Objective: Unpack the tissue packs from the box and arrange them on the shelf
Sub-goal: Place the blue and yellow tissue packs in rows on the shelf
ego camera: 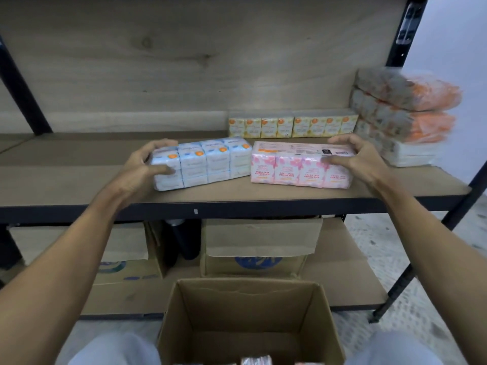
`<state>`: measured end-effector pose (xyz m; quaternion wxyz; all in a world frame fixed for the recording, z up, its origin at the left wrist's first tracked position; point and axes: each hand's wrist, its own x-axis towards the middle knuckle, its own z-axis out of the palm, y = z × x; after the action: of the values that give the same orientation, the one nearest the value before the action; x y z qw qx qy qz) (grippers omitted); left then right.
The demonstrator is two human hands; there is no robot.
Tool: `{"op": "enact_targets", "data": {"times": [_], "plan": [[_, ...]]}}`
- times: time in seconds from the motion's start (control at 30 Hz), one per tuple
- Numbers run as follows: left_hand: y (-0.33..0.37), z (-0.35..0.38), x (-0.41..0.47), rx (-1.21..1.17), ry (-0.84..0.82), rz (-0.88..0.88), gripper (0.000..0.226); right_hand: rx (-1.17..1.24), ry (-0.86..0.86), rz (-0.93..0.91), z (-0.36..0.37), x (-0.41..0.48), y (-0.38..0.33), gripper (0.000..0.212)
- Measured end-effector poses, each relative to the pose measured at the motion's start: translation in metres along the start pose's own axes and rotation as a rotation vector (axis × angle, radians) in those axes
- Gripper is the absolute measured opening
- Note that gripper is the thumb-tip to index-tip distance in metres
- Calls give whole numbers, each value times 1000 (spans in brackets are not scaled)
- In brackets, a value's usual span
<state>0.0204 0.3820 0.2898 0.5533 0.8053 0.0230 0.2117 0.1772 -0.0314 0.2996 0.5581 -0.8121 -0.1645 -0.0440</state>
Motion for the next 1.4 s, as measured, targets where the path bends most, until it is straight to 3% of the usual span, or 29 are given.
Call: {"op": "enact_targets", "data": {"times": [0.1, 0.3, 0.37, 0.57, 0.7, 0.77, 1.0, 1.27, 1.4], "plan": [[6, 4, 10, -133, 145, -148, 39, -41, -1, 85, 7, 5, -6, 66], [-4, 0, 21, -37, 205, -399, 61, -48, -46, 277, 9, 15, -14, 105], [-1, -1, 20, -58, 193, -403, 53, -60, -112, 339, 8, 14, -20, 95], [2, 3, 13, -123, 256, -279, 33, 10, -17, 271, 6, 10, -24, 79], [1, 3, 8, -137, 288, -150, 30, -11, 95, 145, 5, 6, -16, 109], [-1, 4, 5, -110, 299, -66, 33, -22, 110, 76, 3, 3, -6, 112], [-11, 2, 4, 62, 236, 109, 46, -121, 170, -88, 11, -15, 6, 87], [-22, 1, 0, 261, 215, 187, 53, -290, 229, -193, 18, -16, 21, 86], [-13, -2, -2, 528, 196, 212, 60, -320, 209, -217, 17, -16, 22, 84]]}}
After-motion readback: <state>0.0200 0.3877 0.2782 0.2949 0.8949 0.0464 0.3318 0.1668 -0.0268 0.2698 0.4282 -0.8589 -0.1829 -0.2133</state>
